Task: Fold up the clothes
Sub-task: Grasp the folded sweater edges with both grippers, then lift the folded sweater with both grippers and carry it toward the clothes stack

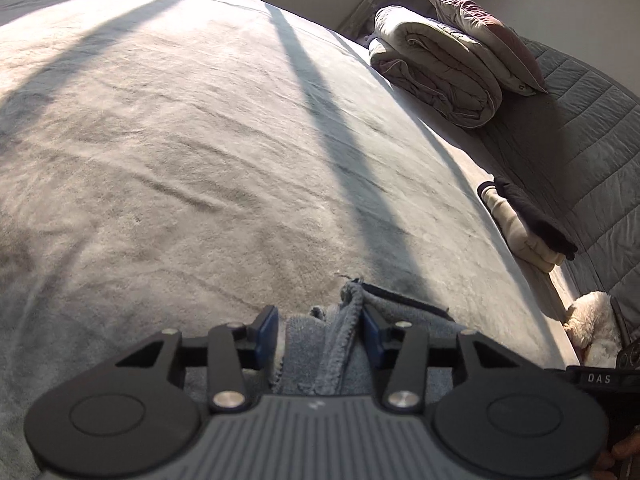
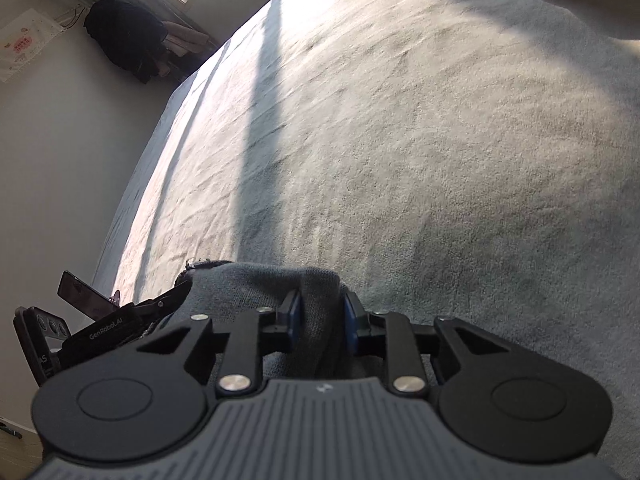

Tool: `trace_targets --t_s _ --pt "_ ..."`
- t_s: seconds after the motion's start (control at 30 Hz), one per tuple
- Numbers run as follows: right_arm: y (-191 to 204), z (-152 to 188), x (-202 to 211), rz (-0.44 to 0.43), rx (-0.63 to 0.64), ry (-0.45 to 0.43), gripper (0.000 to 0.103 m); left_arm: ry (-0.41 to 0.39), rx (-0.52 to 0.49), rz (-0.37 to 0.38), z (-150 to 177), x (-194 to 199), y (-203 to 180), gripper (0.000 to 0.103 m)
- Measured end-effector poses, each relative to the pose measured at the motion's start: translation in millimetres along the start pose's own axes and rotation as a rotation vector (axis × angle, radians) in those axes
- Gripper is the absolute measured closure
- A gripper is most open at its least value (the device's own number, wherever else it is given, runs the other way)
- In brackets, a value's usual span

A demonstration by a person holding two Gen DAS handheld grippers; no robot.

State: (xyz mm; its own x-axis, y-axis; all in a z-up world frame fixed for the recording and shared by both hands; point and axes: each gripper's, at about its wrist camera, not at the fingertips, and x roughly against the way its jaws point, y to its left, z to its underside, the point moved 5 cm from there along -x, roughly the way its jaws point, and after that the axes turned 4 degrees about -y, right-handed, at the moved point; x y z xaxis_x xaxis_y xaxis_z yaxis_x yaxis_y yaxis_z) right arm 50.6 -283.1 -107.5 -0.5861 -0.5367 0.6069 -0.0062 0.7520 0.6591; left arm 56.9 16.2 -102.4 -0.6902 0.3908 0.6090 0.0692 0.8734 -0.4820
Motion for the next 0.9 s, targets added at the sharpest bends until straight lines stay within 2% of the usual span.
trace_targets --t_s 0.07,0.1,0.17,0.27,0.3,0.4,0.53,0.7,0.83,0.9 --pt "-2.2 -7.5 4.0 -0.024 -0.015 0.011 0.077 0.020 0.033 0.024 -2.0 2.3 3.9 0.054" --pt "-3.4 -12.5 9.4 -0.038 -0.021 0.014 0.069 0.031 0.048 0.036 -2.5 4.0 5.7 0.054" --pt "-5.6 -23.8 25.7 -0.068 -0.025 0.014 0.064 0.049 0.071 0.060 -3.1 9.5 9.1 0.051" --pt "-12.0 -36.8 54.9 -0.104 -0.014 -0.017 0.041 0.086 0.096 0.103 -3.0 19.6 14.8 0.041" --pt "-15.5 -39.3 65.0 -0.115 -0.016 -0.028 0.037 0.098 0.101 0.117 -2.5 23.3 16.5 0.039" --pt "-26.5 -37.1 81.9 -0.154 -0.065 -0.023 0.037 0.132 0.128 0.174 -1.8 32.3 22.4 0.029" --pt "-24.9 -18.6 81.1 -0.201 -0.111 0.039 0.037 0.204 0.165 0.252 0.4 34.8 26.9 0.025" --pt "-10.5 7.1 57.1 -0.221 -0.110 0.135 0.037 0.263 0.211 0.225 3.3 26.9 32.4 0.025" --pt "-1.7 21.4 30.7 -0.217 -0.143 0.201 0.036 0.270 0.235 0.247 4.3 17.8 28.1 0.024" --pt "1.0 25.4 20.9 -0.204 -0.147 0.206 0.036 0.275 0.253 0.263 7.5 11.8 24.4 0.023"
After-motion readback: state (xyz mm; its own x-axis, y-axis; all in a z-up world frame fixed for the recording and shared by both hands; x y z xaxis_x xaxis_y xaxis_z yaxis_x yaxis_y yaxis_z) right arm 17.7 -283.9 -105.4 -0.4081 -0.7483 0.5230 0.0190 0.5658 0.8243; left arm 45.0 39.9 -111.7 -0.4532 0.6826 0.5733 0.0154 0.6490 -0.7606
